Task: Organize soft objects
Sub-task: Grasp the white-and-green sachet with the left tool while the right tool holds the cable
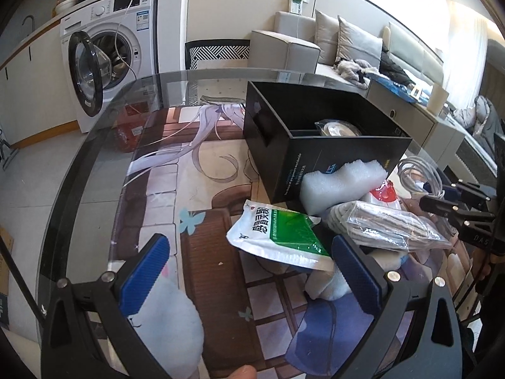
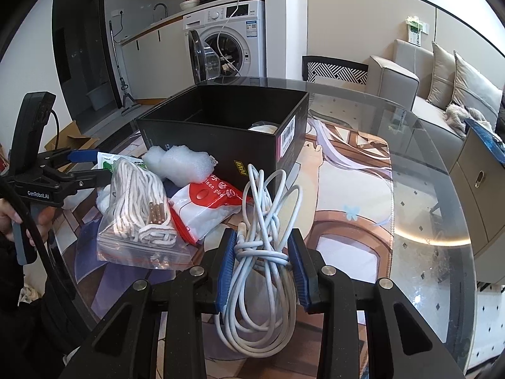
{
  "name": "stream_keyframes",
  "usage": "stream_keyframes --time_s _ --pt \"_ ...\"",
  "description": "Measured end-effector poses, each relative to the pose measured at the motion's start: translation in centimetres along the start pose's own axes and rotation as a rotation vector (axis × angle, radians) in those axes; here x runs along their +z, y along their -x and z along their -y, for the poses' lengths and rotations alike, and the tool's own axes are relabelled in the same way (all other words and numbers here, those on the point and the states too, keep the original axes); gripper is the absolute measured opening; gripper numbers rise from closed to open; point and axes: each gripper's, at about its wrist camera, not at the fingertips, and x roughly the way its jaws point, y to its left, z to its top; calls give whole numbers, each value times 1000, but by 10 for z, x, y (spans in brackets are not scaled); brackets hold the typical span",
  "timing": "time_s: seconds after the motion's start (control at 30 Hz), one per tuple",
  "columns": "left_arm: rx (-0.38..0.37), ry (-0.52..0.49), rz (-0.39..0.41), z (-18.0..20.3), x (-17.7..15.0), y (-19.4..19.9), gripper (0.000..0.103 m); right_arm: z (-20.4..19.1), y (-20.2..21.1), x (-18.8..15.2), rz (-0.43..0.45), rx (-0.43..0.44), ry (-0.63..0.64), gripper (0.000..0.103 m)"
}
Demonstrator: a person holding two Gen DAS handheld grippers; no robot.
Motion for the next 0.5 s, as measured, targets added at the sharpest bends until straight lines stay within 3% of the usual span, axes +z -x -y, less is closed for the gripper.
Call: stream_keyframes --time_s 0.33,0.4,0.5 --pt "29 55 -82 -4 10 -21 103 -1 0 -1 -7 4 2 34" --pt "33 49 -93 -2 10 -24 100 -1 -1 -1 -7 5 2 34" --pt "26 28 -96 3 8 -27 84 0 -3 -1 -9 7 1 34"
